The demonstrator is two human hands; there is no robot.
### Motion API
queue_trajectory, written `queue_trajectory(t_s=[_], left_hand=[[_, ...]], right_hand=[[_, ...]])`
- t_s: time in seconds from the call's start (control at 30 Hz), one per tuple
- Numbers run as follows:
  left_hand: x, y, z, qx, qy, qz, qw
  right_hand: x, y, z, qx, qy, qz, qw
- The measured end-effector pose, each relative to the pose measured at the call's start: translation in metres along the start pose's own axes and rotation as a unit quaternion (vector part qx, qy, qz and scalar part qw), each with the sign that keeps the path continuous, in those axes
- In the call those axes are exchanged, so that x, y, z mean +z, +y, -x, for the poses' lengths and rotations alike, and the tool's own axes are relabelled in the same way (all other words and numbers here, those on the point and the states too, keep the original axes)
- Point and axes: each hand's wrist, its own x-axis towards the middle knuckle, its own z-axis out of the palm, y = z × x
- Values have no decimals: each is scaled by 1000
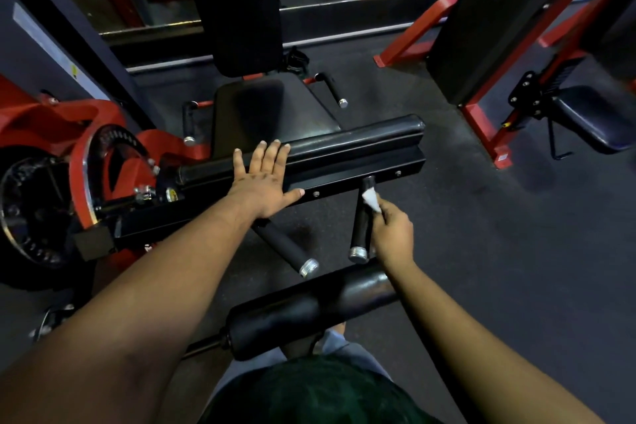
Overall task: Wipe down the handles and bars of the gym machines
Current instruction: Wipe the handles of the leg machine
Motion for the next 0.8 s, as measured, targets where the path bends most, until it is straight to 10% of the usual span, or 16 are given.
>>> queue_trajectory(t_s=[0.43,0.67,0.8], left_hand=[[-1,-2,0,2,-8,4,1000],[3,-4,-3,8,0,3,1000],[2,-4,-3,8,-7,6,1000]], right_hand=[[0,-9,-21,-203,-130,203,949],[-43,21,14,-397,-296,184,849],[-36,11,-44,-401,-240,214,857]])
